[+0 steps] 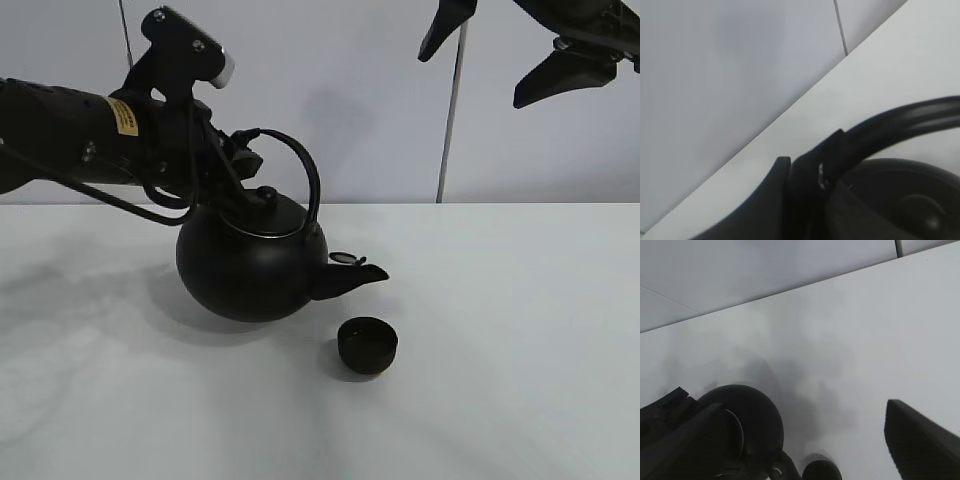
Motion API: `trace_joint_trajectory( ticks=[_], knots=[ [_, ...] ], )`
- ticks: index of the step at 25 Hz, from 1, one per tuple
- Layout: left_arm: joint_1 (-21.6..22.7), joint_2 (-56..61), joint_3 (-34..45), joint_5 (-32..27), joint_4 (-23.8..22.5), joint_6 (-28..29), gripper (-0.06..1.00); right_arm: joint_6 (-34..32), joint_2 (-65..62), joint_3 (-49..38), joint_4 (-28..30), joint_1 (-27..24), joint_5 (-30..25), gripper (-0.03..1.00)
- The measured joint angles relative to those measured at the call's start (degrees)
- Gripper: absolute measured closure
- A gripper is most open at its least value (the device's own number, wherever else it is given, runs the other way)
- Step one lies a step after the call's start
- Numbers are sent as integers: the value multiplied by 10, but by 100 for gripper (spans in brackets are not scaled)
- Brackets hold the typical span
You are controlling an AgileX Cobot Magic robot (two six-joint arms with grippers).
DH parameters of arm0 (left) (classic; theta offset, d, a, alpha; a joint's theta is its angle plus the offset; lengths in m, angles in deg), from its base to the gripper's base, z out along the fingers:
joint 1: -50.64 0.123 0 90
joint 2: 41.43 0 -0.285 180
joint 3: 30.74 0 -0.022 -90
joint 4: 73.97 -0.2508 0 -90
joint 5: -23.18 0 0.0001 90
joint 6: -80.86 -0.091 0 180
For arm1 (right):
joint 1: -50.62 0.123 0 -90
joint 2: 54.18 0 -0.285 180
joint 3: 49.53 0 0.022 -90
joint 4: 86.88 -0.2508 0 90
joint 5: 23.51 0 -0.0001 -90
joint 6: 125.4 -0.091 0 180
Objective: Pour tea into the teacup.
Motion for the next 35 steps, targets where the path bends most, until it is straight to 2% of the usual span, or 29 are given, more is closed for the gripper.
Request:
trace_joint_trajectory(
  ticks=[3,6,11,15,18,28,35],
  knots=[
    [0,18,27,14,41,1,85,0,0,0,0,0,1,38],
    [0,34,69,54,89,1,85,0,0,0,0,0,6,38],
    [0,40,148,168,155,1,85,0,0,0,0,0,10,38],
    [0,40,198,238,186,3,85,0,0,0,0,0,10,38],
    [0,41,219,263,207,5,85,0,0,0,0,0,10,38],
    [0,23,239,296,222,27,85,0,0,0,0,0,11,38],
    [0,5,251,292,217,37,85,0,0,0,0,0,11,38]
  ],
)
